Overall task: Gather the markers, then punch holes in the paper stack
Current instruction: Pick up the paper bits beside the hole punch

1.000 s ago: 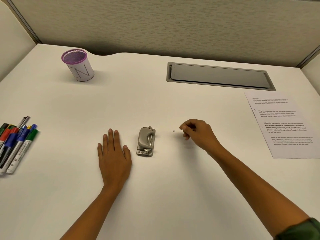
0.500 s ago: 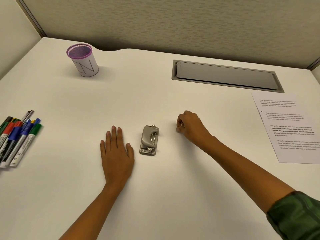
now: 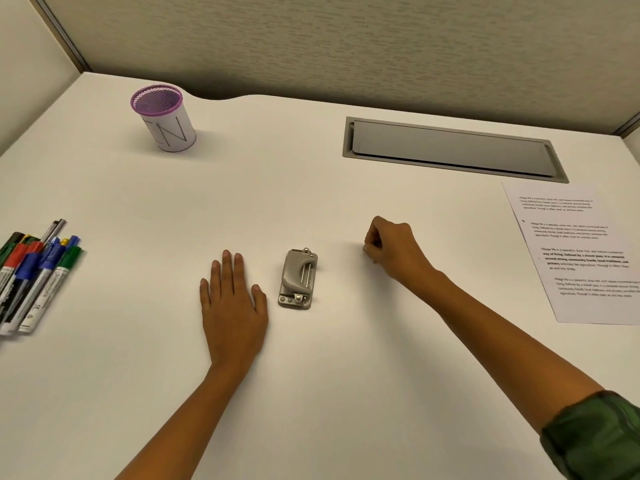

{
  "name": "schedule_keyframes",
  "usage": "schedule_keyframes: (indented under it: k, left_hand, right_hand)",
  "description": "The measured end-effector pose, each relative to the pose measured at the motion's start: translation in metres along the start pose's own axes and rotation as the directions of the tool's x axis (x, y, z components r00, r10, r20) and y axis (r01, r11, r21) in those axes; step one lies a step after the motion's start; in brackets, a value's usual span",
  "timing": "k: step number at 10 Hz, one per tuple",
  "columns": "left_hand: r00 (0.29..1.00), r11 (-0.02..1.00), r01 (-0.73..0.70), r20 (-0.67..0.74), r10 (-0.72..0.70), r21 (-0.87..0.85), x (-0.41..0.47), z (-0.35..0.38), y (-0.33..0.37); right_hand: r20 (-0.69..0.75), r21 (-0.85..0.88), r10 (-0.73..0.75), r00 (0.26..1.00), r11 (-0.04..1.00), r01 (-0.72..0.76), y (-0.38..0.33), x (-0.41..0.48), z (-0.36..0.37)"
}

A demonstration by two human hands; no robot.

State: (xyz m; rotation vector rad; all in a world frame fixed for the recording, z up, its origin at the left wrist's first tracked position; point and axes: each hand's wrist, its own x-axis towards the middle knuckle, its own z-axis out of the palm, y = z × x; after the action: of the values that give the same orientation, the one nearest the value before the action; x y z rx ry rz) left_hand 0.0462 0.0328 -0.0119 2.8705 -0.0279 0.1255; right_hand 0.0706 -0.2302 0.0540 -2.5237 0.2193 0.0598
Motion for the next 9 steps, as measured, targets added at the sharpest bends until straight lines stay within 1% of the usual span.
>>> schedule_keyframes:
  k: [1, 2, 3, 4, 5, 6, 7, 8, 9]
  left_hand:
    - [1.0, 1.0, 0.0, 0.002, 0.0, 0.001, 0.0, 0.0, 0.0]
    - [1.0, 1.0, 0.0, 0.002, 0.0, -0.001, 0.0, -0.001, 0.001]
    - [1.0, 1.0, -0.001, 0.001, 0.001, -0.001, 0.0, -0.001, 0.001]
    - [1.0, 1.0, -0.005, 0.0, 0.005, 0.001, 0.0, 0.0, 0.0]
    - [1.0, 1.0, -0.006, -0.002, 0.006, 0.002, 0.0, 0.0, 0.0]
    - [1.0, 1.0, -0.005, -0.004, 0.005, -0.004, 0.0, 0.0, 0.0]
    - [1.0, 1.0, -0.006, -0.006, 0.006, -0.002, 0.0, 0.0, 0.0]
    - [1.0, 1.0, -0.006, -0.005, 0.006, 0.001, 0.0, 0.0, 0.0]
    - [1.0, 1.0, -0.006, -0.008, 0.006, 0.001, 0.0, 0.0, 0.0]
  right_hand:
    - [-0.035, 0.098, -0.01, 0.999, 0.995, 0.013, 0.0, -0.002, -0.006]
    - [-0.049, 0.112, -0.016, 0.999, 0.993, 0.021, -0.002, -0.001, -0.009]
    - [-0.073, 0.078, -0.057, 0.996, 0.995, 0.062, -0.009, 0.0, -0.014]
    - [-0.035, 0.254, 0.021, 0.999, 0.967, -0.011, -0.018, 0.0, -0.024]
    - [0.042, 0.491, 0.106, 0.994, 0.864, -0.113, -0.02, 0.001, -0.035]
    - [0.178, 0.823, 0.13, 0.975, 0.523, -0.22, -0.02, 0.001, -0.045]
    - [0.228, 0.902, 0.153, 0.962, 0.34, -0.267, -0.019, 0.002, -0.045]
    - [0.215, 0.874, 0.2, 0.956, 0.397, -0.279, -0.018, 0.002, -0.036]
    - [-0.003, 0.54, 0.258, 0.966, 0.814, -0.216, -0.014, 0.0, -0.02]
